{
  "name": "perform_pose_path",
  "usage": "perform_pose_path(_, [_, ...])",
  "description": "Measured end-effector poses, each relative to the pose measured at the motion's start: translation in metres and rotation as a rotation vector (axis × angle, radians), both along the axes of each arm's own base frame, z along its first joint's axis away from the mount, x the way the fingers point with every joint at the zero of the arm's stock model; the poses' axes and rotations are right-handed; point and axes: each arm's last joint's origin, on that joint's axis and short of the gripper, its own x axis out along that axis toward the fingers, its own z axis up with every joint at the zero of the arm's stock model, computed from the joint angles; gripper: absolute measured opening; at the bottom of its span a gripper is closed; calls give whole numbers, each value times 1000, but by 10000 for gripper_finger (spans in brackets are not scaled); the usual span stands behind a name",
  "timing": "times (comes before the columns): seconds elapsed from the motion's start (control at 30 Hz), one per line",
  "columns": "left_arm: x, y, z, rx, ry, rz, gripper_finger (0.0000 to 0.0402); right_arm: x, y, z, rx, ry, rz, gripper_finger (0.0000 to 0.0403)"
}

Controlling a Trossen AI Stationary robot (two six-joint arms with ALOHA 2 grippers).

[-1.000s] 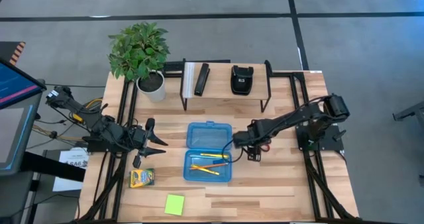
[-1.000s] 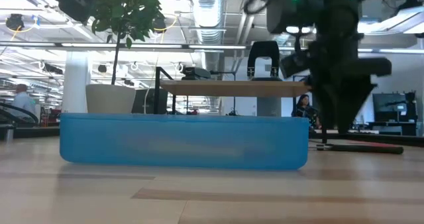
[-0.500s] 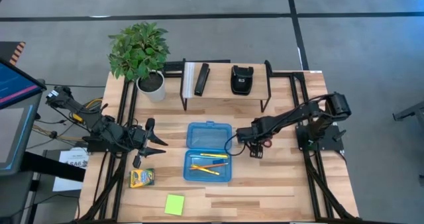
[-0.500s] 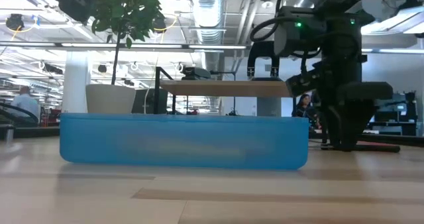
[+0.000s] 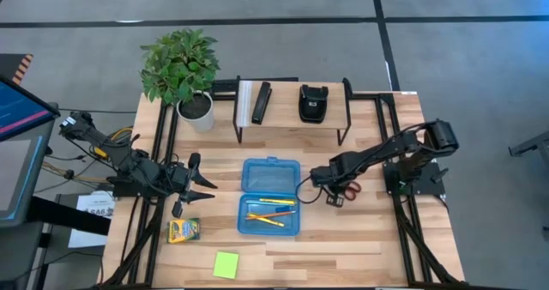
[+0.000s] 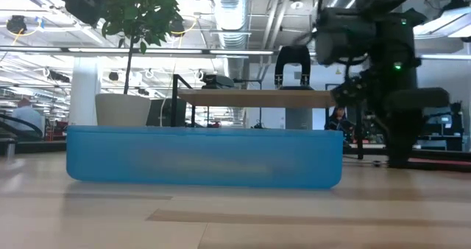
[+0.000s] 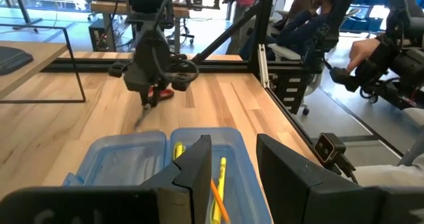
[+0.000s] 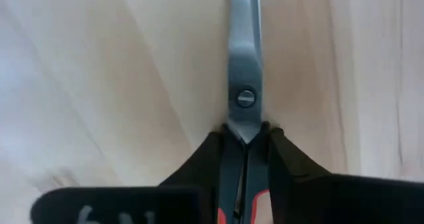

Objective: Pack school essentials
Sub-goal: Put the scissor into the blue pencil box

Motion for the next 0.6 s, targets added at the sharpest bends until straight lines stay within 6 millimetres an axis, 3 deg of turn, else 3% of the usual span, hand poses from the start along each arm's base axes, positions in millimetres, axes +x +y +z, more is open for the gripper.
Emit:
perform_pose_path(0.2, [0, 0, 0, 0, -1, 5, 107, -21, -2, 22, -26, 56, -110, 77])
perform_pose_path(0.4, [0, 0, 1, -1, -7, 5, 107, -26, 6, 47, -19, -108, -154, 78])
perform_pose_path(0.6, [0, 0, 1, -2, -11, 15, 107, -16, 16, 63, 25, -342, -160, 76])
